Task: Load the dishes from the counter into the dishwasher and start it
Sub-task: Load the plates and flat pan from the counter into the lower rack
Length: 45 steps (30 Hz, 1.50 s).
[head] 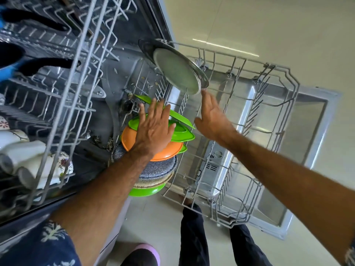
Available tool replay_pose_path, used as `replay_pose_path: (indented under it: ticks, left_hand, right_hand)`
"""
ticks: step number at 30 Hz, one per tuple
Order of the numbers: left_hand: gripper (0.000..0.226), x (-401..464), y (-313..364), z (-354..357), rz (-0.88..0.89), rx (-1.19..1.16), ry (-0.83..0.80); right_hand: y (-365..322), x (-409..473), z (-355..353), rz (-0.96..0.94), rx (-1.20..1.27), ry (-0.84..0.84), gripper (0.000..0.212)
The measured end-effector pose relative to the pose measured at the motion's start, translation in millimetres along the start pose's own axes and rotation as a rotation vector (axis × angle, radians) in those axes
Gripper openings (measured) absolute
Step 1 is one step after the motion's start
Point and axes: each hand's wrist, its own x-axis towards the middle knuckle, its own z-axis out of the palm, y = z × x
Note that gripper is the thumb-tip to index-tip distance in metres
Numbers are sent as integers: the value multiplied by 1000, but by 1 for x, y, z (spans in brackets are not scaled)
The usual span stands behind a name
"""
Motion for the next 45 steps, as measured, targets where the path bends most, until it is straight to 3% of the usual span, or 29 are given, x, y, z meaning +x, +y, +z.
replay_pose_path:
  ticks: [4,8,18,23,29,31,39,45]
  left_hand:
    - [69,-40,19,-30,22,-23,33]
    - [72,-108,43,-74,-5,-67,55]
    - [72,-359,84,-191,-145,-223,114]
    - [74,-488,68,-230,-244,-182,207]
    - [73,-639,5,-231,-604,-210,400]
    - [71,-676,-11,-219,-684,-277,431]
    - [74,-892,-72,-119,-1203,-387,323]
    - [77,-982,-119,-70,-1502,-502,287]
  right_hand:
    - [2,-59,-15,-43,-66,-67,72]
    - [-23,-113,-41,-248,-279,-72,73]
    - [-173,-270,-124,-505,-686,-323,90]
    - [-259,-343,-122,-810,-725,-313,87]
    - [-378,-414,-60,-1162,-830,-259,85]
    - [-406,-427,-37,-1199,-851,-262,82]
    - [-561,-521,111,-1486,-843,-452,85]
    - [-649,-560,224,-1635,-830,-619,79]
